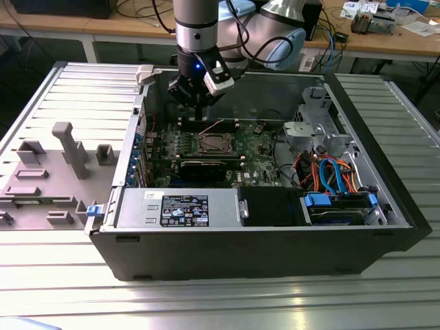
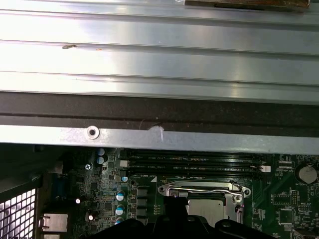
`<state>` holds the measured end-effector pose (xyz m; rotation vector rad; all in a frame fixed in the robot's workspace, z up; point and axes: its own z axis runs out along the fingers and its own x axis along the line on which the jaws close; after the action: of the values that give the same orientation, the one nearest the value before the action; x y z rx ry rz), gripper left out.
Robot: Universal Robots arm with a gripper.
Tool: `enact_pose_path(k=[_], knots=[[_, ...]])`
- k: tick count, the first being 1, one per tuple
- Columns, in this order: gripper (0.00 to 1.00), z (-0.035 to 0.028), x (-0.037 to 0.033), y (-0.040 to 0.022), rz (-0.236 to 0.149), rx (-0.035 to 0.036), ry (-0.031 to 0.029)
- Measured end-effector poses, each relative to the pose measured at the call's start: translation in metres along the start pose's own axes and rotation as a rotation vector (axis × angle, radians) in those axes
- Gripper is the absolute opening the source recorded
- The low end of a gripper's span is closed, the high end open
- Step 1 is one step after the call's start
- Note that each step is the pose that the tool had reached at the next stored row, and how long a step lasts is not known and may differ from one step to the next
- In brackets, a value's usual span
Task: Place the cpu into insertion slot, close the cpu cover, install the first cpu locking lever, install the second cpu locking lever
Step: 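Install the first cpu locking lever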
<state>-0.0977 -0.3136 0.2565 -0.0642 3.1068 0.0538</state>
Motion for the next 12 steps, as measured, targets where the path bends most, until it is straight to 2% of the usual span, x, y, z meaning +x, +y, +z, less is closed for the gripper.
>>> enact_pose_path(k=[12], knots=[[0.11,0.0004,-0.0026,-0.0001,0.0,0.0,0.0001]])
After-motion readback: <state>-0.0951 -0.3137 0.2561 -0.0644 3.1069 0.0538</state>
